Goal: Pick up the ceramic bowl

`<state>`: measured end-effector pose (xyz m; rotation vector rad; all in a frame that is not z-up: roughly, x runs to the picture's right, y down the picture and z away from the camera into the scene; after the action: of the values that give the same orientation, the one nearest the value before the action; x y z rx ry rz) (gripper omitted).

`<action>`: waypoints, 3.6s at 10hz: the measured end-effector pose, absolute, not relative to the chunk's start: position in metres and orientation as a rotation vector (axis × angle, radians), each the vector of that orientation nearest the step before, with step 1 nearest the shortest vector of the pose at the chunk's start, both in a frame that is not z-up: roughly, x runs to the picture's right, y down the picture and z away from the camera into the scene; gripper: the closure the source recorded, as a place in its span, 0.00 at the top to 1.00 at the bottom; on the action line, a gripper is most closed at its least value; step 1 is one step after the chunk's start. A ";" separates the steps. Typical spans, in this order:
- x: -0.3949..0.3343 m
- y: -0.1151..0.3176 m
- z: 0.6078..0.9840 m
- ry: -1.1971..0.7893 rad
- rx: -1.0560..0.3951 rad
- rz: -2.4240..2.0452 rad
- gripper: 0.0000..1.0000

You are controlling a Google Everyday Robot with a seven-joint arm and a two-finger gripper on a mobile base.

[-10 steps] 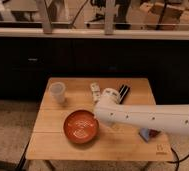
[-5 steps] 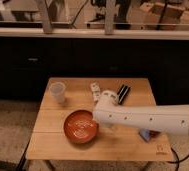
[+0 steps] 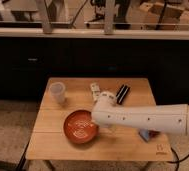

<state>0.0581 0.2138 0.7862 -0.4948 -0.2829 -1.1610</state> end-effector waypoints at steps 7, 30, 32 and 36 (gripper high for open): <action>0.051 0.224 0.792 -0.304 -0.504 -1.203 0.80; 0.045 0.250 0.807 -0.361 -0.532 -1.272 0.80; 0.047 0.251 0.807 -0.361 -0.536 -1.272 0.72; 0.048 0.254 0.807 -0.364 -0.541 -1.273 0.60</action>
<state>0.0481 0.2535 0.8072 -0.5406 -0.3643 -1.2730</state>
